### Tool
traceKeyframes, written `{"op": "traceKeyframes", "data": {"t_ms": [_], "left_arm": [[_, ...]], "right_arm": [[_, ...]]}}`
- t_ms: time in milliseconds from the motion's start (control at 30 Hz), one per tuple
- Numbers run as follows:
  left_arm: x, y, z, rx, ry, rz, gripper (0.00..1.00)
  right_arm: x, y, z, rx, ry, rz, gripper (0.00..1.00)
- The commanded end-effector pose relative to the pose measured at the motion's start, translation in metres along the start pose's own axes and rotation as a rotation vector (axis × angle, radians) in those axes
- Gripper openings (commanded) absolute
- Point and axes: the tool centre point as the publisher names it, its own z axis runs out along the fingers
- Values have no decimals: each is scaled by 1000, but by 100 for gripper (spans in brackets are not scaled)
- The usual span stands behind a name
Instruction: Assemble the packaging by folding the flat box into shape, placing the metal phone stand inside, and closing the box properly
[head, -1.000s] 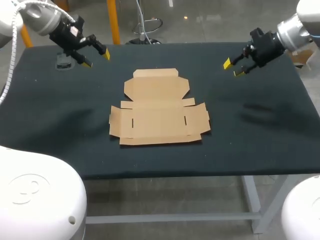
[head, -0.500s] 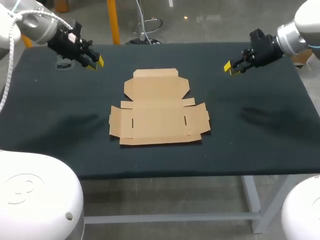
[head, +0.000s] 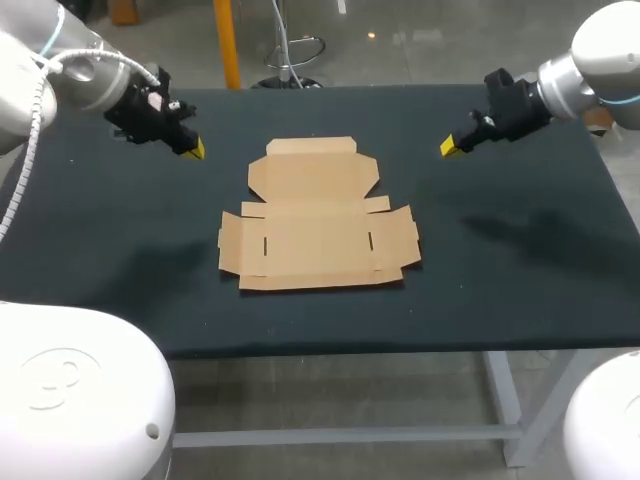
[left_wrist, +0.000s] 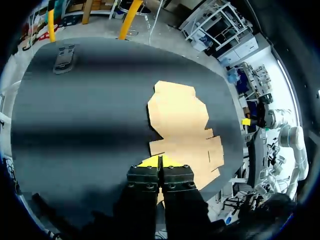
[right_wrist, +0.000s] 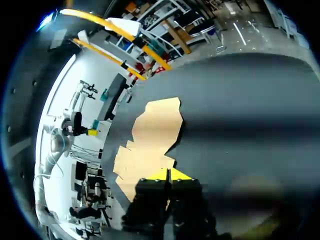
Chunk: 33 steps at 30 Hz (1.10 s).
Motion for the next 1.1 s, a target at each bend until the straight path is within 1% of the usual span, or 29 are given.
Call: {"op": "traceKeyframes", "data": {"t_ms": [33,433,467,500,533,600,767,900,1100], "left_arm": [[0,0,1,-1,-4,-1,0],[0,0,1,-1,-4,-1,0],[0,-1,1,-2,19,20,0],[0,-1,2,-6,27,15,0],[0,-1,4,0,19,21,0],[-1,2,7,3,30,31,0],[-5,12,21,0,9,39,0],[-8,18,33,-2,7,47,0],[-13,23,48,-12,12,61,0]], "right_arm": [[-5,6,2,14,18,-1,0],[-5,6,2,14,18,-1,0],[-5,6,2,14,18,-1,0],[0,5,5,16,10,-12,0],[3,5,7,16,-3,-22,0],[8,4,13,21,-23,-44,0],[9,0,29,38,-61,-61,0],[8,-3,45,57,-44,-69,0],[5,-5,63,65,-37,-73,0]]}}
